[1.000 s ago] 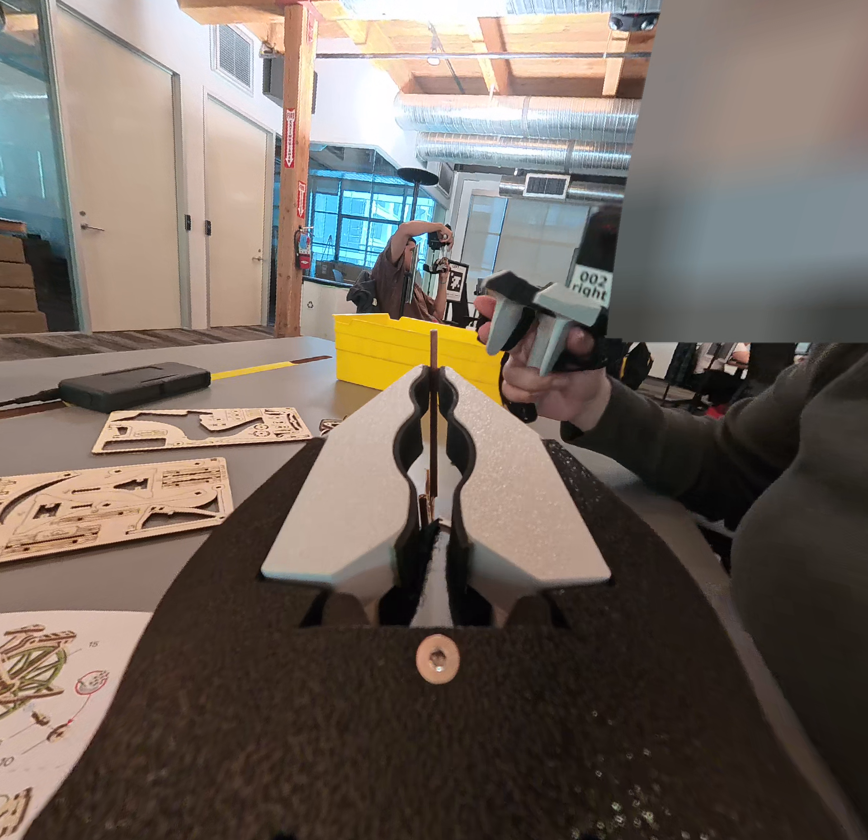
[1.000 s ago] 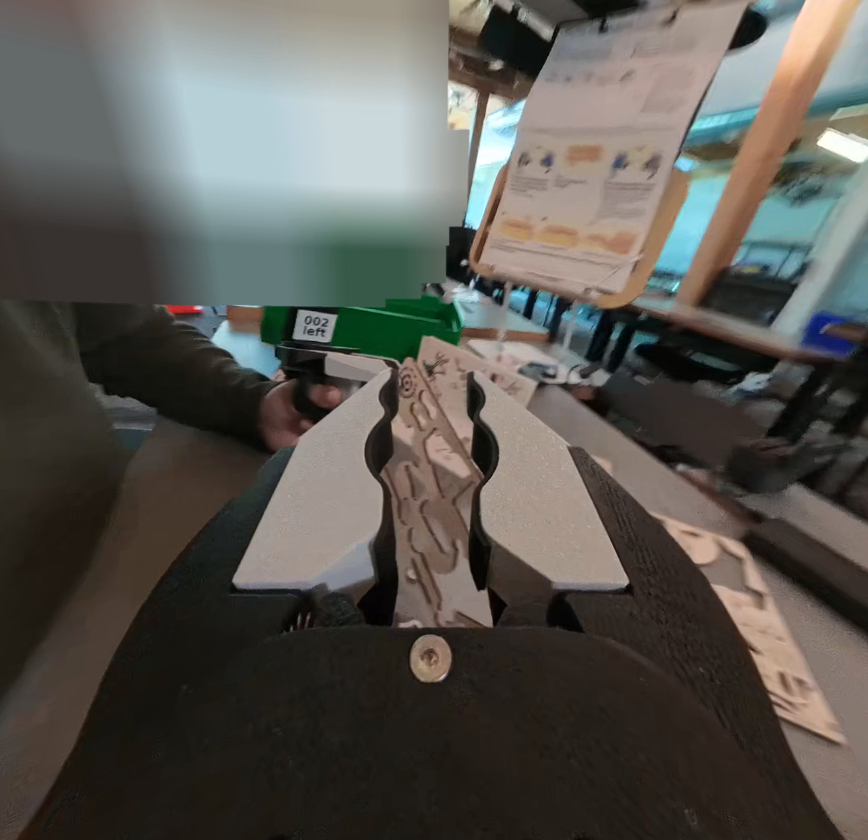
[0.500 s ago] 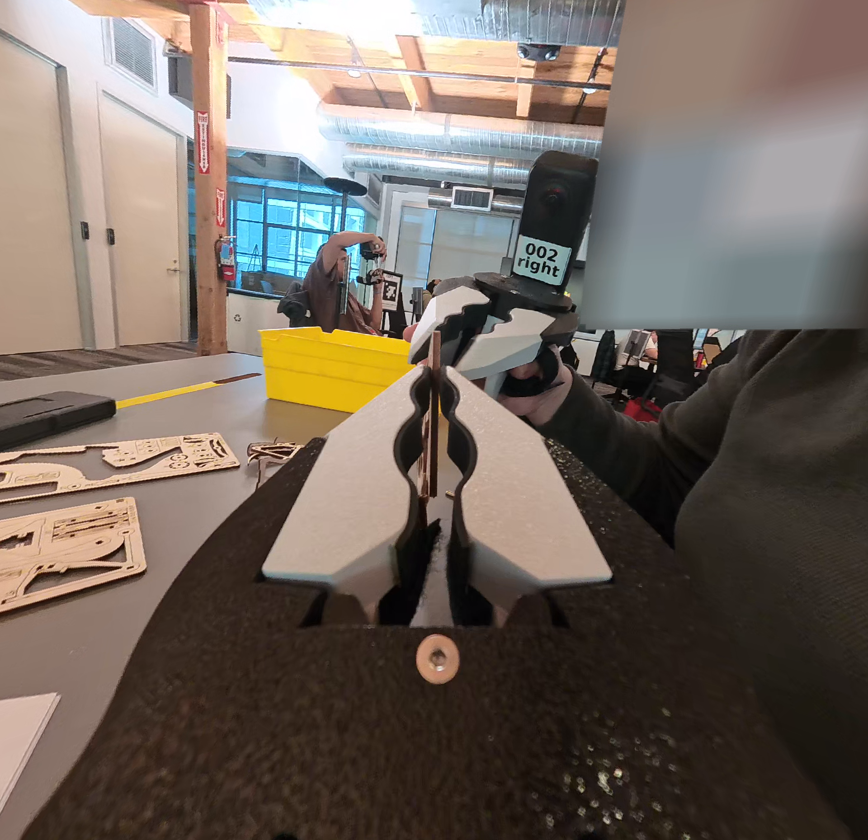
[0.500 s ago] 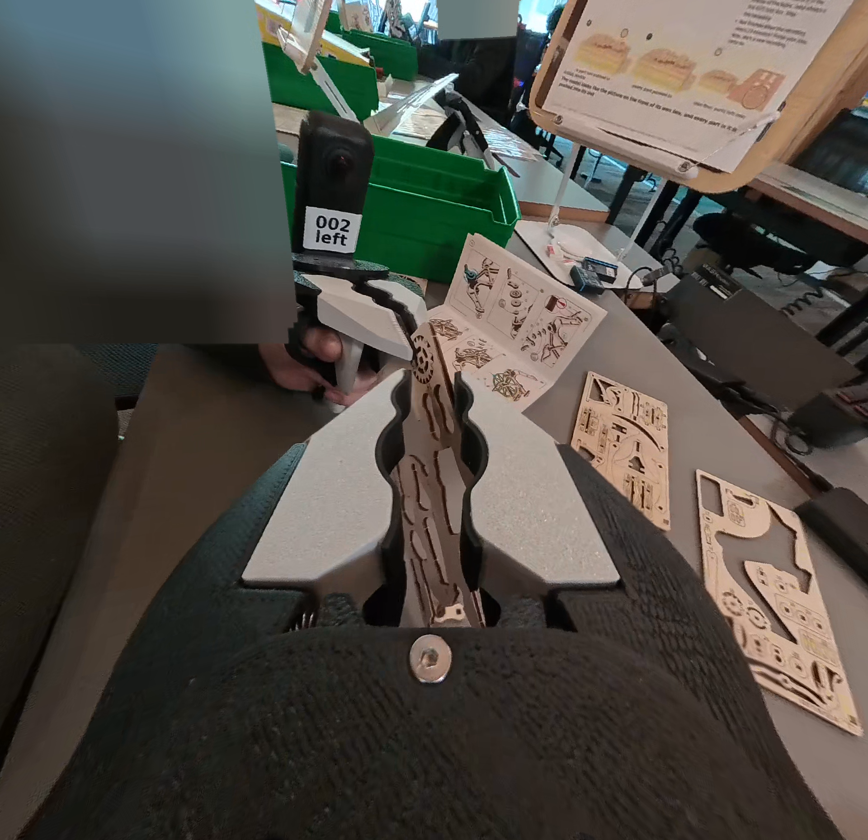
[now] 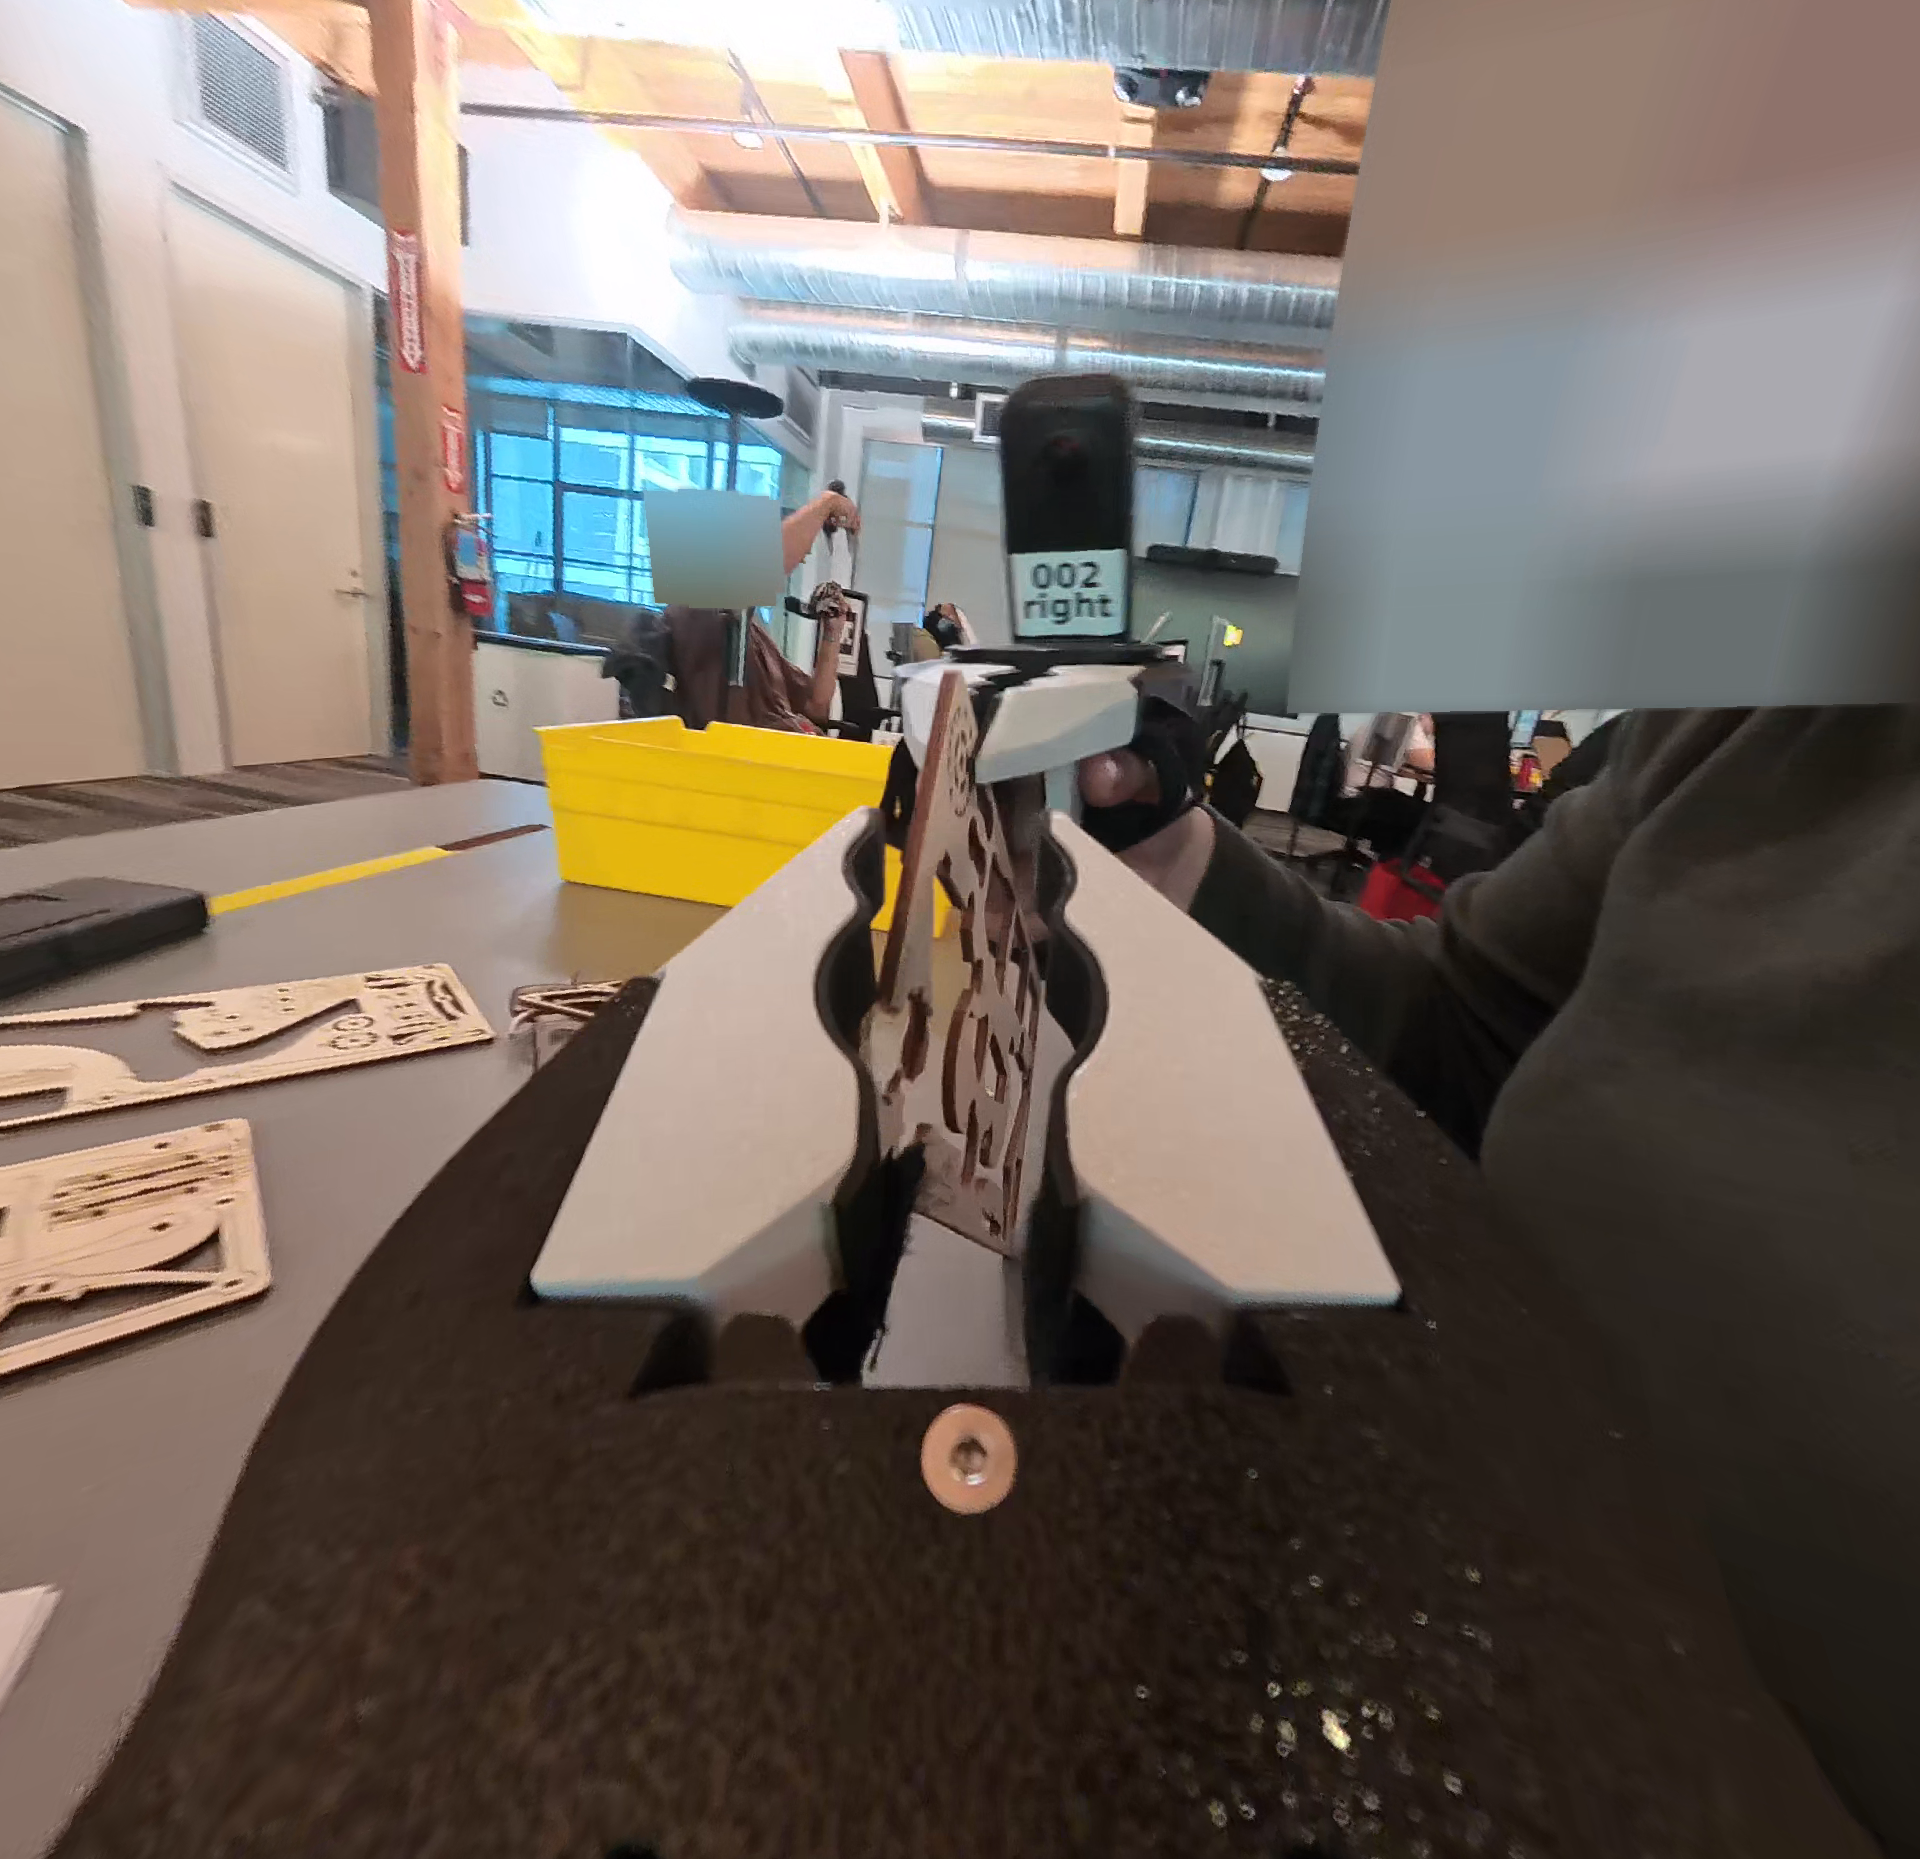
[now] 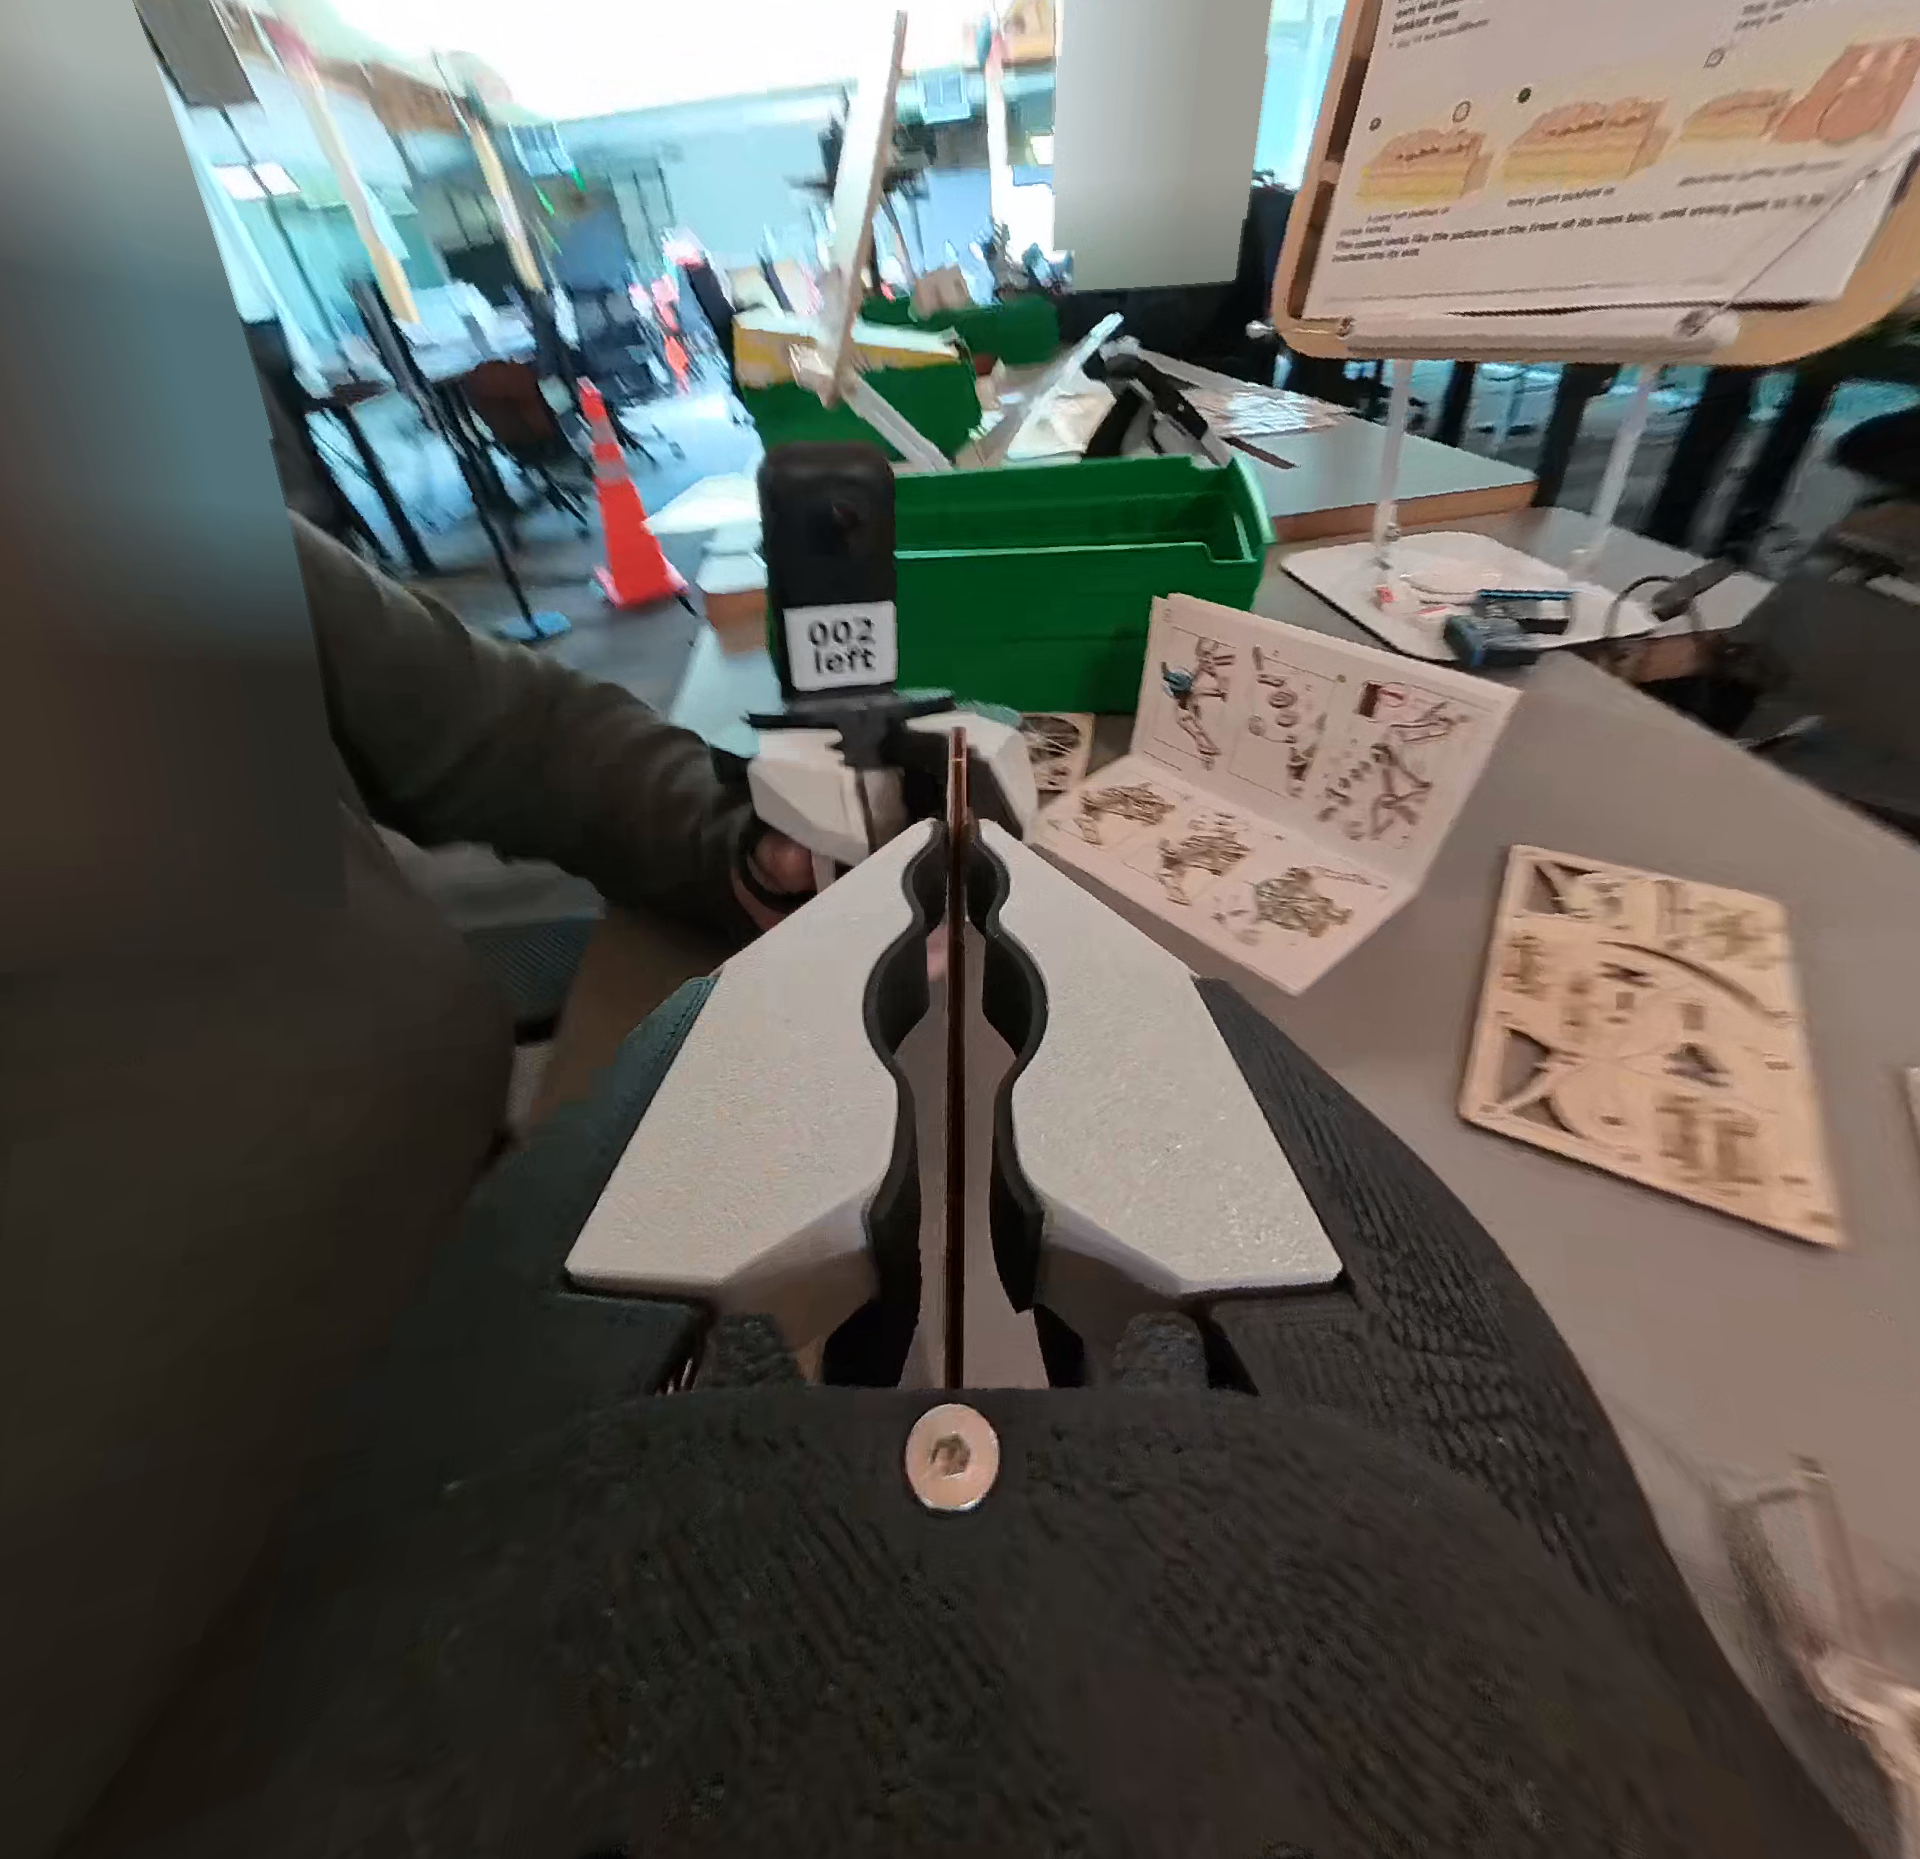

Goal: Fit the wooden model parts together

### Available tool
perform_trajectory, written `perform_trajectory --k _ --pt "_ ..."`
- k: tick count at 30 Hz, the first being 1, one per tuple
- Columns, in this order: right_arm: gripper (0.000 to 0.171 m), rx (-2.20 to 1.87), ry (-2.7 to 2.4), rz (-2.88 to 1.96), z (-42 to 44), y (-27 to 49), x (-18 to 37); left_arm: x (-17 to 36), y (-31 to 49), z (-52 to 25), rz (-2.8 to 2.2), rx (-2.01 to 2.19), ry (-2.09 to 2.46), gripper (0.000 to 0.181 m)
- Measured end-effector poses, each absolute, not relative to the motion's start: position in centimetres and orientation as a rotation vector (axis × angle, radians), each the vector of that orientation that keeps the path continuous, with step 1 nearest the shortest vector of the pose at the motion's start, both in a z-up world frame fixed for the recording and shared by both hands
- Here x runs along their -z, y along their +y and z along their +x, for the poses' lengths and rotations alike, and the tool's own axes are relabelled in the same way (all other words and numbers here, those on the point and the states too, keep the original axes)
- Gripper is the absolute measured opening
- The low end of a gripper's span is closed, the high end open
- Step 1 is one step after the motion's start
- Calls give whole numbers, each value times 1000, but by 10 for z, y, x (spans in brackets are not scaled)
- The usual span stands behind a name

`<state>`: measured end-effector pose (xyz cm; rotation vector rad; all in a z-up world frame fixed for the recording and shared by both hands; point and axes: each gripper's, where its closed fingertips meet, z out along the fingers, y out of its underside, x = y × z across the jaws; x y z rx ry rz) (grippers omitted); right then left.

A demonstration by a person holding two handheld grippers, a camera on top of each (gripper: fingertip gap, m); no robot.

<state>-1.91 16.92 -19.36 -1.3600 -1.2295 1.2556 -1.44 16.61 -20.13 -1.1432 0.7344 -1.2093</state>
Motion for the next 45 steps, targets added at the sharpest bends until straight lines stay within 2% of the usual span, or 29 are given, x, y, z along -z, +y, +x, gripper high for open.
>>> perform_trajectory --k 4,7,11,26,45 --pt "0 -1341 -1196 -1381 -19 166 190 199 162 -13 -1123 1232 740 19" --pt "0 -1398 -1184 -1382 -20 162 188 195 160 -15 -1107 1274 728 2" --pt "1 -1381 -1163 -1392 -19 167 190 198 164 -14 -1171 1384 691 1" --pt "6 -1194 -1161 -1412 -21 183 205 209 178 -16 -1284 1339 643 1" --pt "10 -1265 -1062 -1399 -28 186 193 204 177 -15 -1303 1280 634 1"
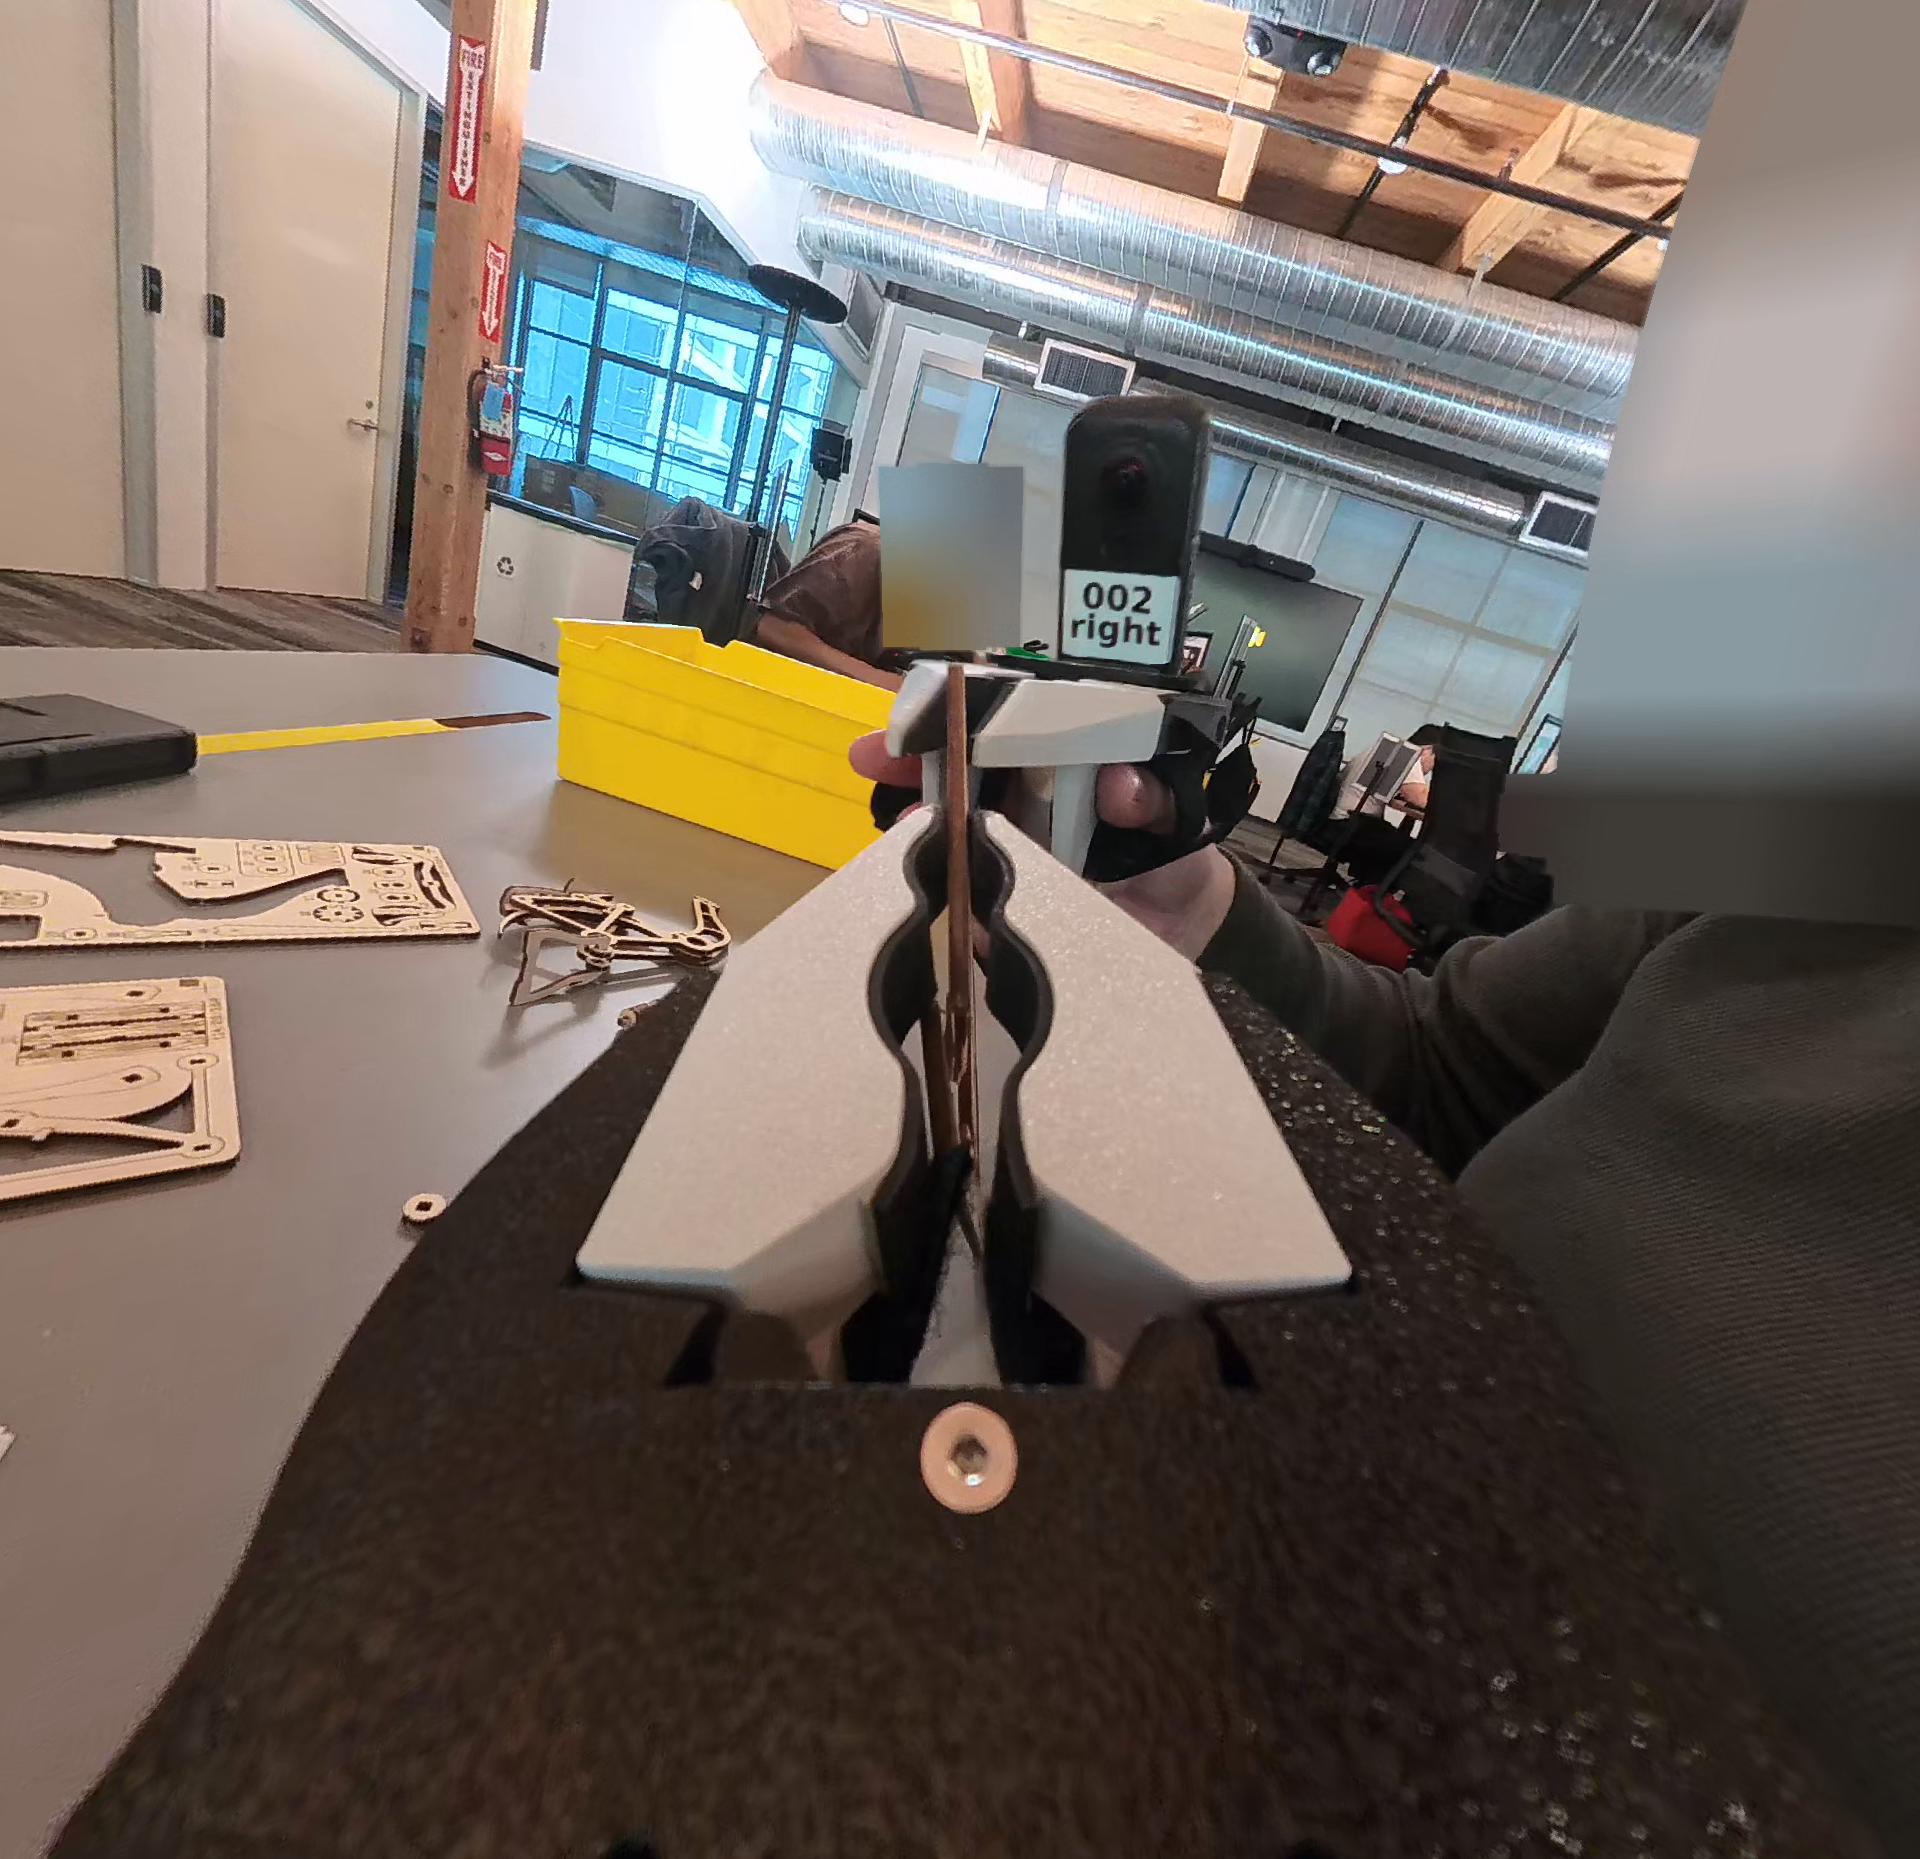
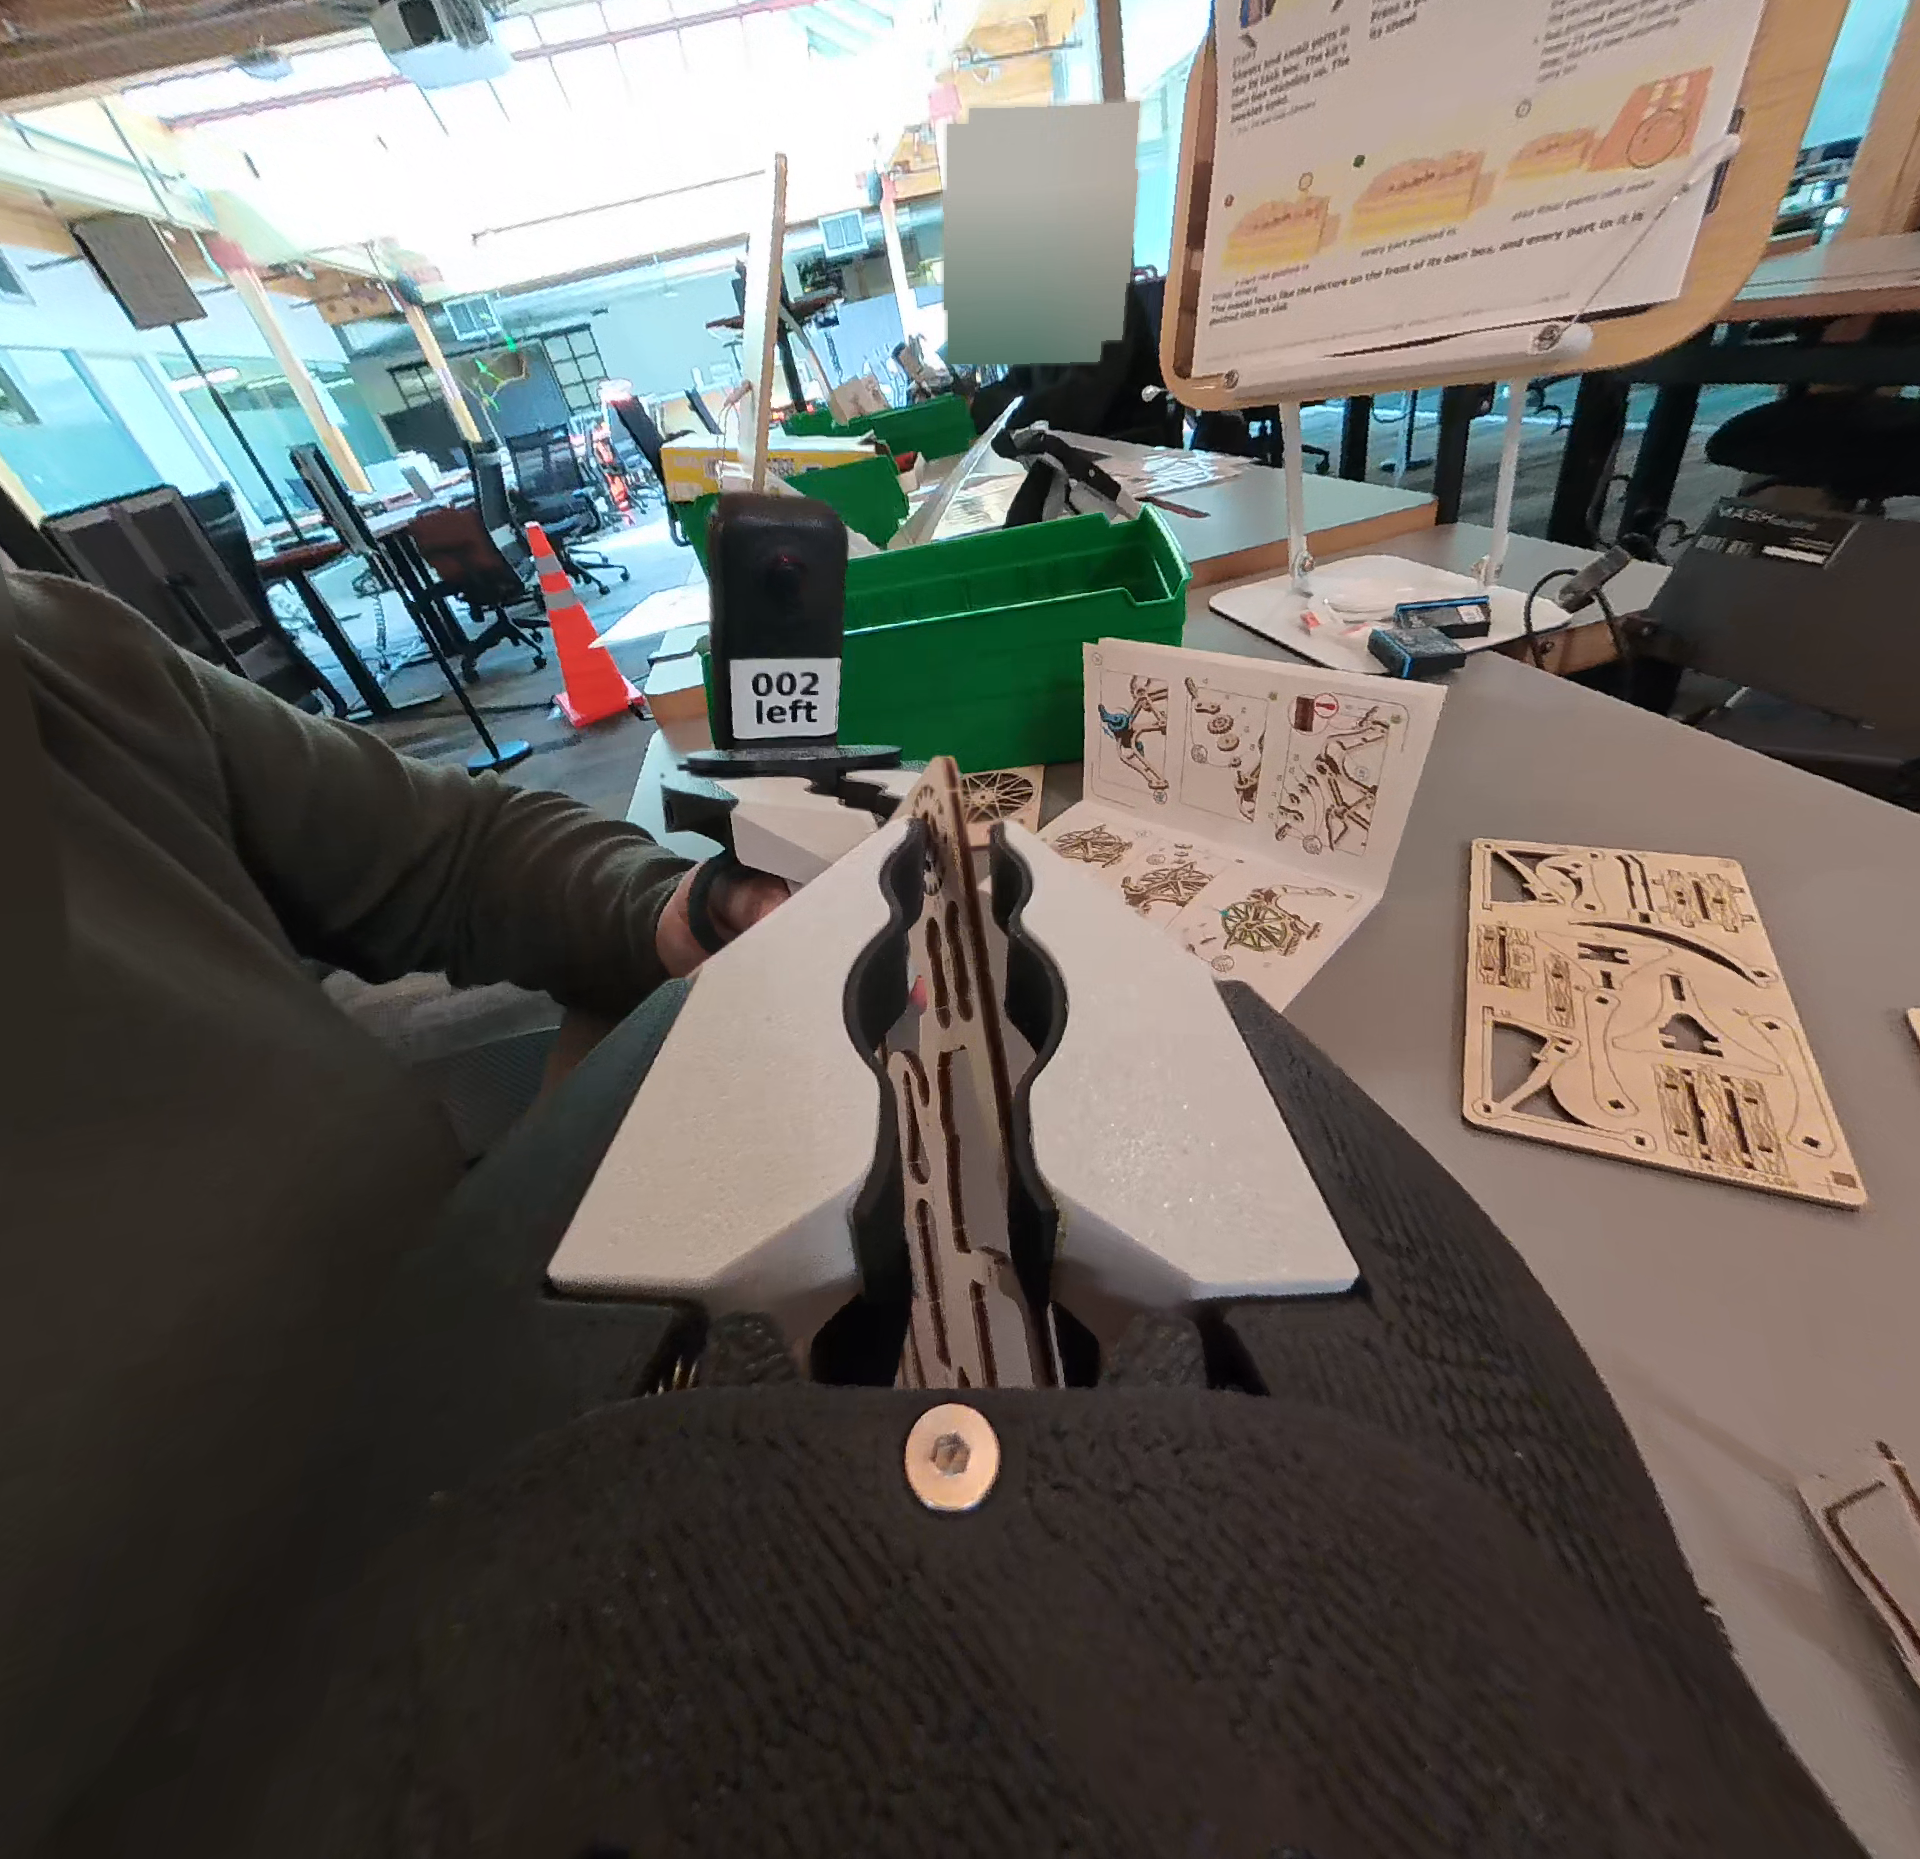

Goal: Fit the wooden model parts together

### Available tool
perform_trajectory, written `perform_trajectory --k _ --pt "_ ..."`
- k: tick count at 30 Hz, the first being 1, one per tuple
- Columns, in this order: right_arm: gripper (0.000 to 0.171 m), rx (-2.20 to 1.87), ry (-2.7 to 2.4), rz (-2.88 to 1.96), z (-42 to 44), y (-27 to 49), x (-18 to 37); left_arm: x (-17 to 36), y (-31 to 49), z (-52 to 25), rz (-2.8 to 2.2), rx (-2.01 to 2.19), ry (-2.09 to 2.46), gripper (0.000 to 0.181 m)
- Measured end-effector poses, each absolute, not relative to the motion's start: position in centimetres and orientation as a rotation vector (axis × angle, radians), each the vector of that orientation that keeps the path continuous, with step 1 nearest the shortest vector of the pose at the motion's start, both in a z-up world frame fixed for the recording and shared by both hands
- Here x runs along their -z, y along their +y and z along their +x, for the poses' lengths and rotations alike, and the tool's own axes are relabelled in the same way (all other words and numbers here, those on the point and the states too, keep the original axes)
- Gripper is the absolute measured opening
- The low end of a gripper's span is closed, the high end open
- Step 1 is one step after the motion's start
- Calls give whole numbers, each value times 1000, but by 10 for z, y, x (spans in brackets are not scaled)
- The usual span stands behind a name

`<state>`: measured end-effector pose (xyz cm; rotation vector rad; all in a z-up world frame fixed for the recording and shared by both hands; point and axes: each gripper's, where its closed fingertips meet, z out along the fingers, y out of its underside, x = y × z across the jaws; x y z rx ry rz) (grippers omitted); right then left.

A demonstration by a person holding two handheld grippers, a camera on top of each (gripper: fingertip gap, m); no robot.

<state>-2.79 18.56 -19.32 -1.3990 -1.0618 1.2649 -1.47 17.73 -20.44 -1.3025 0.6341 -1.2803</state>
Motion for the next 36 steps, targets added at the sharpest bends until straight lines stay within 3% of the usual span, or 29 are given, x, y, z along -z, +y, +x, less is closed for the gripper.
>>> perform_trajectory --k 20,22,27,36 --pt "11 -948 -1031 -1340 -44 192 177 186 178 -30 -1254 925 715 0" --pt "4 -788 -1049 -1313 -43 198 181 190 180 -30 -1255 807 721 1" --pt "6 -925 -1024 -1312 -45 196 180 190 182 -32 -1245 888 708 0" --pt "38 -946 -1088 -1327 -37 200 192 182 192 -47 -1225 1067 584 1"
